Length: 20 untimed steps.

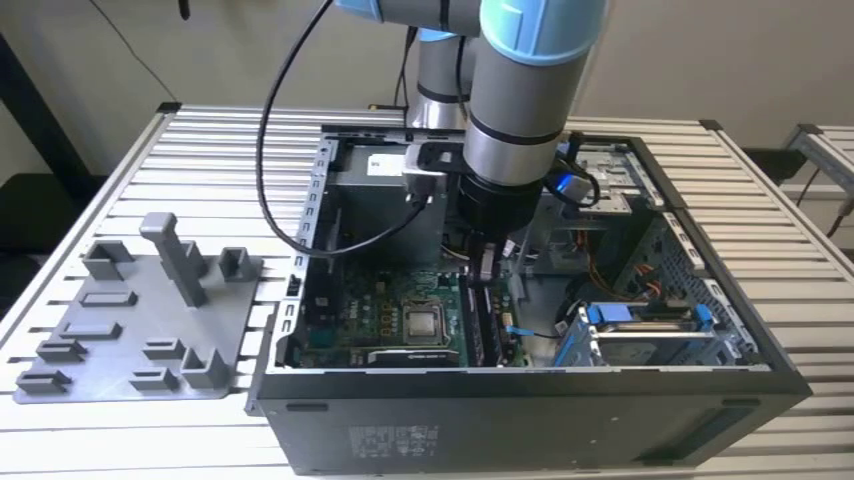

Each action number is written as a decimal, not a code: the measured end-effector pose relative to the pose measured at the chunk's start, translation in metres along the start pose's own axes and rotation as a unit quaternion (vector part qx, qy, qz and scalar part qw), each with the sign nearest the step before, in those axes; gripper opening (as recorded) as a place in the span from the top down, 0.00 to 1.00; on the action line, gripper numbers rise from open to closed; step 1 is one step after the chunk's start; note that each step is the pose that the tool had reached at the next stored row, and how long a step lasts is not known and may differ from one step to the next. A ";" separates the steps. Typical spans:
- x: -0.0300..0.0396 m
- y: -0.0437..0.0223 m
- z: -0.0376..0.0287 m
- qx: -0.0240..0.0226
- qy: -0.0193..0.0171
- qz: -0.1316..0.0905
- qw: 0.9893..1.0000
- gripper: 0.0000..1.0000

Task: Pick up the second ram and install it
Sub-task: 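Press down the second ram until it locks into place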

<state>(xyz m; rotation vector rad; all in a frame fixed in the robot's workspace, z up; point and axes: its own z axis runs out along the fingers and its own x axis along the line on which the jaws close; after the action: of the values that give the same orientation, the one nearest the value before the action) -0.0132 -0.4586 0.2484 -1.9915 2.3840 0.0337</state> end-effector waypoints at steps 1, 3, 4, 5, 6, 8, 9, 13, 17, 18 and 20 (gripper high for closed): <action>0.0000 0.0000 0.0000 0.000 0.000 -0.007 1.000 0.89; 0.0000 0.0000 0.0000 -0.001 0.000 -0.020 1.000 0.89; 0.0000 0.0000 0.0000 -0.001 0.000 -0.026 1.000 0.89; 0.0000 0.0000 0.0000 -0.001 0.000 -0.033 0.999 0.89; 0.0000 0.0000 0.0001 -0.001 0.000 -0.039 0.999 0.89; 0.0000 0.0000 0.0001 -0.002 -0.001 -0.050 0.999 0.89; 0.0000 0.0000 0.0001 -0.002 -0.001 -0.054 0.999 0.89; 0.0000 0.0000 0.0001 -0.002 -0.001 -0.057 0.998 0.89; 0.0014 -0.0004 0.0004 -0.002 -0.001 -0.058 0.998 0.89; 0.0024 -0.0005 0.0004 -0.002 -0.001 -0.059 0.998 0.89; 0.0038 -0.0007 0.0006 -0.002 -0.001 -0.064 0.998 0.89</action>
<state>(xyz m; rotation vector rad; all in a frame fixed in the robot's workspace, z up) -0.0132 -0.4624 0.2477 -2.1413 2.2510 0.0368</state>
